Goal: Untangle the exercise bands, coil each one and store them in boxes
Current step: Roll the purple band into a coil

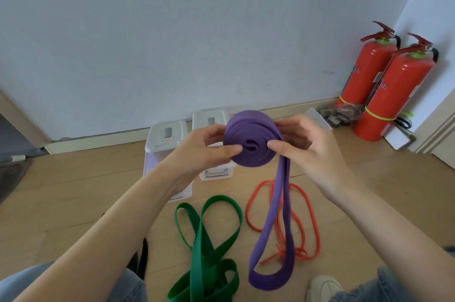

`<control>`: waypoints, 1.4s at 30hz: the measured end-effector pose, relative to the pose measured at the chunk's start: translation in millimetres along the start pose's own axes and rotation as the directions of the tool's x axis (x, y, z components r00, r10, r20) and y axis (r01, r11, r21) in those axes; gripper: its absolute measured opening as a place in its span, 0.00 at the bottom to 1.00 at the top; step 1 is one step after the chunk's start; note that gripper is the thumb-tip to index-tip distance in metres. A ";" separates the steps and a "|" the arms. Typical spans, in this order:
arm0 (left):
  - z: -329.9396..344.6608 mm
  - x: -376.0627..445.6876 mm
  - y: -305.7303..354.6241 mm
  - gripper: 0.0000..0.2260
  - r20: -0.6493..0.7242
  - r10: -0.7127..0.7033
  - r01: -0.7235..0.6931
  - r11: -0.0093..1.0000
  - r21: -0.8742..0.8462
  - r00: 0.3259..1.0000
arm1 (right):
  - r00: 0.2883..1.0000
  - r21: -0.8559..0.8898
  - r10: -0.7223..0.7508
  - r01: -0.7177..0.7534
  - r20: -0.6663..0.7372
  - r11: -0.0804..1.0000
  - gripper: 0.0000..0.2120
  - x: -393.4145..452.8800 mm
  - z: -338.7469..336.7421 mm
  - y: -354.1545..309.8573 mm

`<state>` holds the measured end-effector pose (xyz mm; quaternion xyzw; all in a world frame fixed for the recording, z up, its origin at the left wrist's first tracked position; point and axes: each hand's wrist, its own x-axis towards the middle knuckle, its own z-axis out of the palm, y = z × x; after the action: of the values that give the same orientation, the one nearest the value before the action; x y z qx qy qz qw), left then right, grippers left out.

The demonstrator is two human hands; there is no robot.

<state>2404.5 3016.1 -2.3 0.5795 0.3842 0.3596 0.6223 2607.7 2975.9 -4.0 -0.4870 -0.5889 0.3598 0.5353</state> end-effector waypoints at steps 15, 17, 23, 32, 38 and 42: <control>1.5 -8.5 -1.2 0.16 0.159 0.004 -0.020 0.995 0.102 0.987 | 0.976 0.009 0.027 -0.029 0.215 1.000 0.23 -3.2 -1.9 -4.1; 1.5 -6.0 -0.6 0.17 0.113 -0.004 0.003 1.000 0.004 0.994 | 0.992 0.101 0.038 -0.050 0.123 0.994 0.24 -3.0 -2.0 -3.1; -2.6 -4.7 1.6 0.17 0.082 -0.016 0.019 0.999 -0.030 0.996 | 0.998 -0.022 0.004 -0.003 0.066 1.000 0.13 -1.6 -2.7 -2.8; 1.7 -8.9 -4.1 0.17 0.180 -0.075 0.044 0.984 0.171 0.981 | 0.976 -0.067 -0.026 0.041 0.217 0.997 0.13 -4.6 0.8 -1.3; -6.3 -4.1 -3.3 0.17 0.089 -0.056 0.070 0.985 -0.161 0.994 | 0.998 0.076 0.021 -0.026 0.065 0.997 0.20 1.0 -5.9 1.9; -1.3 -1.8 -10.5 0.12 0.053 -0.088 0.099 0.960 -0.263 0.995 | 0.999 0.002 0.030 -0.030 0.028 1.000 0.13 1.3 0.3 4.5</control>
<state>2402.6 3014.3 -12.7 0.4794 0.3470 0.3661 0.7182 2608.3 2978.4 -7.9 -0.4899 -0.5885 0.3752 0.5223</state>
